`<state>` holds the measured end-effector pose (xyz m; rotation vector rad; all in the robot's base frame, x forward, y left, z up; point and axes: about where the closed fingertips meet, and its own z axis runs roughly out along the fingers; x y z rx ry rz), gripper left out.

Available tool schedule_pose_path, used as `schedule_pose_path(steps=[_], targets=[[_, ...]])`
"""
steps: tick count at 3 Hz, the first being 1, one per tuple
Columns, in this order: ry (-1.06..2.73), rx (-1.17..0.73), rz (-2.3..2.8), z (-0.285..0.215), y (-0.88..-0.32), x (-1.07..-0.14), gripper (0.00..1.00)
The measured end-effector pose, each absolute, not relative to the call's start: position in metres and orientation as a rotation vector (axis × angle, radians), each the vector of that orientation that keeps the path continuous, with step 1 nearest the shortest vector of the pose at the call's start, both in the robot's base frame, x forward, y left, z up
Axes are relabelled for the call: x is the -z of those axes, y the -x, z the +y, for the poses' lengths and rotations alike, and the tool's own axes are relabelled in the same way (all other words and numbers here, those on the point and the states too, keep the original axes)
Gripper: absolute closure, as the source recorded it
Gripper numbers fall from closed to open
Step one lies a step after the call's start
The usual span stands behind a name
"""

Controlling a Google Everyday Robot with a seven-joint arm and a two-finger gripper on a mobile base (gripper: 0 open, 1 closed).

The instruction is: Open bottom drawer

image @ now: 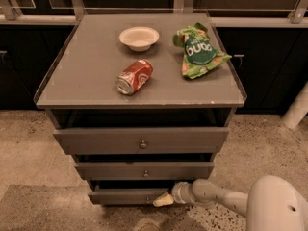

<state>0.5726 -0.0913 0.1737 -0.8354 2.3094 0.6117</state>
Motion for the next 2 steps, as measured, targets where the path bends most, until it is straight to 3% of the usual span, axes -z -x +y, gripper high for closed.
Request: schedule_pose_path(steps=[1, 2], targets=[[0.718, -0.733, 2.376, -0.0925, -0.5482, -0.1766, 0.0], [0.718, -0.733, 2.376, -0.0925, -0.5482, -0.1784, 0.0]])
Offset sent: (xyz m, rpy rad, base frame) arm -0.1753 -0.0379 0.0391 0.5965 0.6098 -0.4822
